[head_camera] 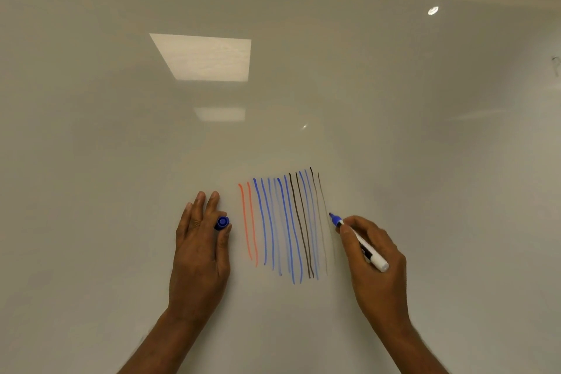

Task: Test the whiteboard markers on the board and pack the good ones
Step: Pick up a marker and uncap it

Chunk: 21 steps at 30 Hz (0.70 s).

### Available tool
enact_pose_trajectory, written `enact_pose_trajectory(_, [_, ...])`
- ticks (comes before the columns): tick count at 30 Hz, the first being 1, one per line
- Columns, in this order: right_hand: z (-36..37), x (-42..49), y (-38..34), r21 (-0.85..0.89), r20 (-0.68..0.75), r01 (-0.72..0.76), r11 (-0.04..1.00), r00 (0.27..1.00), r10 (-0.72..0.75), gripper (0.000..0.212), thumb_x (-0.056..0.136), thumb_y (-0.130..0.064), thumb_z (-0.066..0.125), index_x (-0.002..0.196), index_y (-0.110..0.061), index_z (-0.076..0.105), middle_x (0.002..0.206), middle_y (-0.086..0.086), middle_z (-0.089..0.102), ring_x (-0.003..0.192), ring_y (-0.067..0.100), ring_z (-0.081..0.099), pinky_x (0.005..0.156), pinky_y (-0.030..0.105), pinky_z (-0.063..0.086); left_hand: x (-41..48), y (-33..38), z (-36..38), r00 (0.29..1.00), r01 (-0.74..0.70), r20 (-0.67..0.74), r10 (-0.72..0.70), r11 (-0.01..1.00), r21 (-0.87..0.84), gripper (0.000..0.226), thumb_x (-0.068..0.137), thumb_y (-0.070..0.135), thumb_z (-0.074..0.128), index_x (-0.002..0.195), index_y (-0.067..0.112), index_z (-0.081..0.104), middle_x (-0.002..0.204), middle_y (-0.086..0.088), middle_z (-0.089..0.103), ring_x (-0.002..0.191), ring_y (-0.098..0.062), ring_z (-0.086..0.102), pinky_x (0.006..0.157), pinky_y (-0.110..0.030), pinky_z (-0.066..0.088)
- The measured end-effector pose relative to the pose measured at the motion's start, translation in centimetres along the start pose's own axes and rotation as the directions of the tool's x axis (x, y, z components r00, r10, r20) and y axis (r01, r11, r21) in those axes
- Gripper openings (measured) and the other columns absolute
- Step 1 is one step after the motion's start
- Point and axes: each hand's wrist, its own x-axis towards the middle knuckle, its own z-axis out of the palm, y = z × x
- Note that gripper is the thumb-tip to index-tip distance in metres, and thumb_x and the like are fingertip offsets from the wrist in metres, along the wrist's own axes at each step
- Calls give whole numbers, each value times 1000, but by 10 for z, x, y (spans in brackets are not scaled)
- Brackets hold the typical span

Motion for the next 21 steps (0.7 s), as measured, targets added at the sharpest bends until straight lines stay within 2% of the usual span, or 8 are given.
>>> enact_pose_trajectory(3, [-12,-31,22,-57,-13,-12,998,1000,11,22,88,-19,68,110,-17,72,99,-4,72,94,7,68,80,21,56,0,0,0,1000,-17,-4,17,1000,11,52,104,26,44,150,1,44,159,-2,37,155,-13,21,126,-32,21])
enact_pose_trajectory(5, [-20,-49,37,-73,-15,-18,997,1000,17,20,89,-36,69,107,-28,73,95,-6,71,91,1,67,77,13,53,0,-1,0,1000,-10,10,10,1000,15,52,105,27,43,150,1,44,160,-4,37,155,-15,21,126,-33,21])
enact_pose_trajectory(7, [-26,-58,41,-88,-22,-37,995,999,35,27,85,-56,68,107,-40,70,100,-10,69,91,-1,66,76,9,51,-1,-2,1,1000,-8,25,8,1000,19,53,105,28,43,150,1,44,160,-7,40,155,-18,23,126,-36,22])
enact_pose_trajectory(9, [-26,-53,31,-66,-44,-51,996,998,49,18,87,-43,72,103,-34,72,99,-10,70,92,4,67,78,12,52,-1,-3,1,1000,-5,27,5,1000,22,53,105,28,43,150,1,43,160,-8,40,155,-19,23,126,-37,22])
enact_pose_trajectory(11, [-19,-36,15,-29,-68,-36,999,997,34,18,90,-25,71,107,-22,73,99,-6,71,96,13,68,81,25,55,-1,-2,1,1000,-3,23,2,1000,19,53,105,28,43,151,1,43,160,-8,40,155,-18,22,126,-37,22])
enact_pose_trajectory(13, [-10,-10,-6,-21,-60,21,1000,998,-22,19,91,-18,68,110,-20,72,99,-5,71,94,17,68,80,34,55,-1,-1,1,1000,0,18,0,1000,13,53,105,28,43,151,2,43,160,-6,38,155,-16,21,126,-37,22])
enact_pose_trajectory(17, [12,36,-25,3,-53,48,999,997,-48,19,94,-20,68,113,-20,71,99,-5,70,93,16,68,78,33,57,-2,-3,1,1000,2,25,-3,1000,26,53,105,28,42,152,3,42,161,-5,37,155,-17,22,126,-37,22])
enact_pose_trajectory(21, [19,43,-24,-34,-30,97,995,995,-98,19,94,-19,67,113,-22,70,98,-8,71,91,13,68,78,31,59,-2,-4,1,1000,-11,23,10,999,30,52,105,25,43,152,3,42,160,-7,40,155,-19,25,126,-39,23])
